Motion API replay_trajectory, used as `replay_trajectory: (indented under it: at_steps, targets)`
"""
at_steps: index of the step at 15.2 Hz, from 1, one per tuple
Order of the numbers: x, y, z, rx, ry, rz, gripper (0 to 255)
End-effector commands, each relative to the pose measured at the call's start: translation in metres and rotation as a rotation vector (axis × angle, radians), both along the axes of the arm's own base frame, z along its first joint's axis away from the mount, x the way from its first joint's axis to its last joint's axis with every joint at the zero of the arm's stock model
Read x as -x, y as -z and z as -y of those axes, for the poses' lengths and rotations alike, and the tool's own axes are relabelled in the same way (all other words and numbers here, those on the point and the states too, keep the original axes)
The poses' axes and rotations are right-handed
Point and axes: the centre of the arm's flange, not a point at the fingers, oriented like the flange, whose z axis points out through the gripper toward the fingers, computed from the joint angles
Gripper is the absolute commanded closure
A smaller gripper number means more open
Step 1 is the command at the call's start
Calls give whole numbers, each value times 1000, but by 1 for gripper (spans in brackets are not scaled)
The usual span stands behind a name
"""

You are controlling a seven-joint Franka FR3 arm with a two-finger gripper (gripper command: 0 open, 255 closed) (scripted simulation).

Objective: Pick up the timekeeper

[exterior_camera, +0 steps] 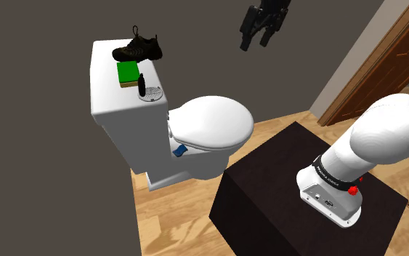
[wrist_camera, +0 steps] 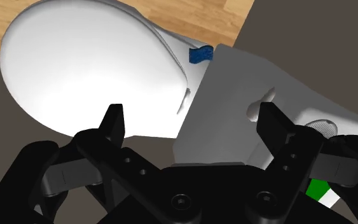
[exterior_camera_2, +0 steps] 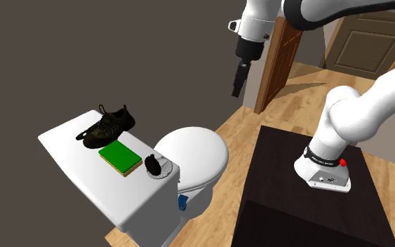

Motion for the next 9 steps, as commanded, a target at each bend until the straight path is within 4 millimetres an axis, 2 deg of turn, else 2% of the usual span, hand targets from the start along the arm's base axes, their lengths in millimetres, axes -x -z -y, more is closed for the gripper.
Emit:
replay_trajectory:
  at_steps: [1,9]
  targets:
    - [-13,4,-26,-9,32,-5,0]
    - [-64,32,-112,-35,150,-25,0]
